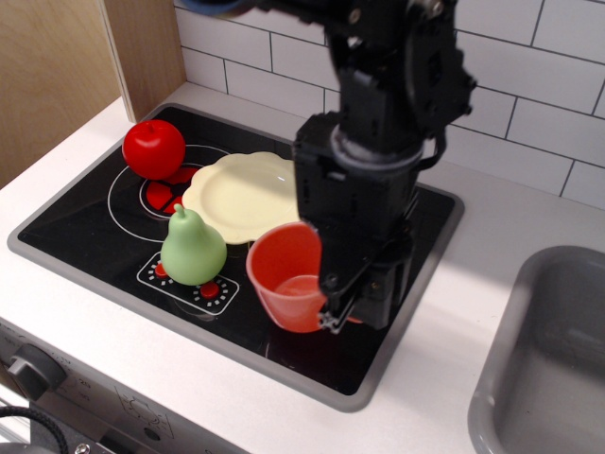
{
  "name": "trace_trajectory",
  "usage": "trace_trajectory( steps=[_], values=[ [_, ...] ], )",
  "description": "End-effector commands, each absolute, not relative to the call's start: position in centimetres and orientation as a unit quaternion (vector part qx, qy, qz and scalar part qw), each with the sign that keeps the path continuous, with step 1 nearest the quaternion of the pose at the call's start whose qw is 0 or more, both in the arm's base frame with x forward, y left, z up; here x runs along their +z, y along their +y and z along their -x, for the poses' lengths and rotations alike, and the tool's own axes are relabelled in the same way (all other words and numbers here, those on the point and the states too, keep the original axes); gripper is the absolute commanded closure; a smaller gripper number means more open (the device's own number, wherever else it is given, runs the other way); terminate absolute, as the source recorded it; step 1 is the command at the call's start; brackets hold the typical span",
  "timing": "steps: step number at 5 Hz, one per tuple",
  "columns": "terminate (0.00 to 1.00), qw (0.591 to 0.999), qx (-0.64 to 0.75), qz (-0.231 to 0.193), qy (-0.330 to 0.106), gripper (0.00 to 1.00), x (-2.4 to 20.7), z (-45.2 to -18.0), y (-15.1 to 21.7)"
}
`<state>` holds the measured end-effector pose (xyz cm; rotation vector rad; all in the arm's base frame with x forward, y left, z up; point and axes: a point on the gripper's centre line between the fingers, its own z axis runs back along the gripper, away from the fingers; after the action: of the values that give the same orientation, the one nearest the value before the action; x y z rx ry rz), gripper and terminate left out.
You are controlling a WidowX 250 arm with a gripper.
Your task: Take cup off plate
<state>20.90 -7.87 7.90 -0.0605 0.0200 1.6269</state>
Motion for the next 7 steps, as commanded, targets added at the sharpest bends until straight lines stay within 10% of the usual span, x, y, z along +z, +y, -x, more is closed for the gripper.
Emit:
trace_trajectory(
  steps=[1, 5, 7],
  values=[
    [0.0, 0.696, 0.717, 0.048, -0.006, 0.0, 8.4, -20.8, -5.9],
    [0.0, 0.728, 0.683, 0.062, 0.01, 0.0, 13.6, -20.7, -7.4],
    [0.0, 0.807, 0.586, 0.071, 0.003, 0.0, 14.6, -22.1, -7.2]
  ],
)
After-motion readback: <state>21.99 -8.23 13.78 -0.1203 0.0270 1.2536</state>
